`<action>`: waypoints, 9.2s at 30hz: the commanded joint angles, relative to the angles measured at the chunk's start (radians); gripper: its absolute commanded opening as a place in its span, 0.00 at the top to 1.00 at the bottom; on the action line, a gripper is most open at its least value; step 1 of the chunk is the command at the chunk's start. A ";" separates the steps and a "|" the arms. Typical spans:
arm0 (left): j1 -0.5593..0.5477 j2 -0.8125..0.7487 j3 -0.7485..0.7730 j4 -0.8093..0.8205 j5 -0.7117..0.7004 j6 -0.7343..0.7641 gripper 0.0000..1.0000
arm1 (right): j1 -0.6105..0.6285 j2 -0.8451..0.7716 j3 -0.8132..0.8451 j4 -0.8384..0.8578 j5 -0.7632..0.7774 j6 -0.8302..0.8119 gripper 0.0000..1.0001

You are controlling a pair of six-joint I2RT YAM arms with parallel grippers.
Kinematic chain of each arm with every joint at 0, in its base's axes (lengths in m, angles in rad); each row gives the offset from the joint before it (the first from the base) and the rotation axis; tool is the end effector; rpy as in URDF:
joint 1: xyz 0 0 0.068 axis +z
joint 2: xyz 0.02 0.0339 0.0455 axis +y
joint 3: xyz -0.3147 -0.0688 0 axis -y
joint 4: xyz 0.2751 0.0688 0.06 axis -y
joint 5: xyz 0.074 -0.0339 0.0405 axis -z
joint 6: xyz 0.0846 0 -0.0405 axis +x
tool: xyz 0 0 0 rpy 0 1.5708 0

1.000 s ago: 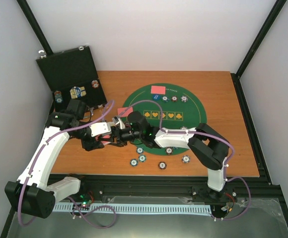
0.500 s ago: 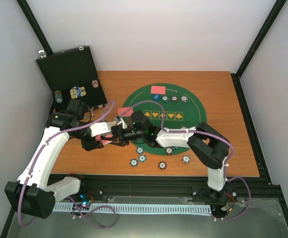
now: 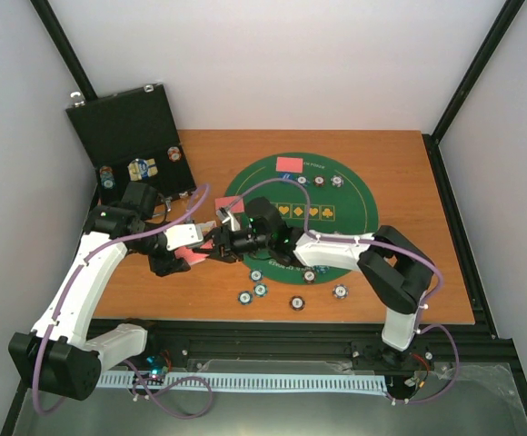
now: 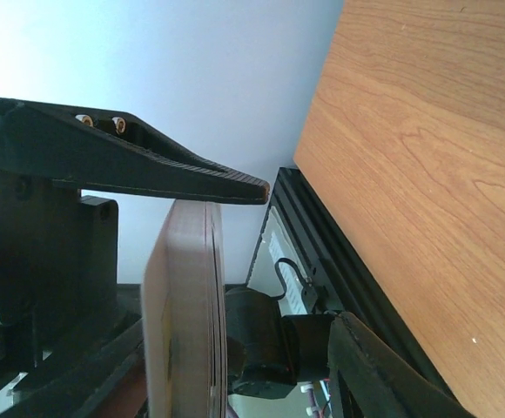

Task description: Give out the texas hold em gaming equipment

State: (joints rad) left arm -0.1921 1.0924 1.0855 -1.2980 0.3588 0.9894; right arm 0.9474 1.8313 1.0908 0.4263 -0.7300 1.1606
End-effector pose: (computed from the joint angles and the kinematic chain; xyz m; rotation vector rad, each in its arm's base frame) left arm 0.1817 -0.0656 0.3031 1.5829 2.2408 -0.3160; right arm 0.2315 0.4185 0.2339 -0.3977 2.4001 1.9232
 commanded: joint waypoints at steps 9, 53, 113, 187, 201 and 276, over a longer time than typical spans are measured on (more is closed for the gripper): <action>-0.004 -0.019 0.015 -0.005 0.025 0.019 0.69 | -0.029 -0.069 -0.008 -0.170 0.039 -0.083 0.70; -0.004 -0.025 0.029 -0.016 0.014 -0.007 0.69 | -0.365 0.616 0.877 -0.730 -0.087 -0.347 0.97; -0.004 -0.006 0.024 -0.003 0.020 -0.022 0.70 | -0.030 -0.207 -0.011 -0.248 0.067 -0.242 0.16; -0.004 -0.026 0.053 -0.036 0.016 -0.008 0.70 | -0.015 -0.046 -0.035 -0.003 0.024 -0.004 0.55; -0.004 -0.029 0.048 -0.034 0.013 -0.006 0.70 | -0.019 -0.141 -0.029 -0.155 0.051 -0.072 0.94; -0.004 0.047 0.070 -0.053 0.033 -0.009 0.69 | -0.794 0.553 1.130 -1.283 0.221 -0.637 0.06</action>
State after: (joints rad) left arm -0.1921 1.1416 1.1248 -1.3300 0.3584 0.9665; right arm 0.1646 2.5313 2.3245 -0.7822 -0.6315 0.5751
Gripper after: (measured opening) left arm 0.682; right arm 0.887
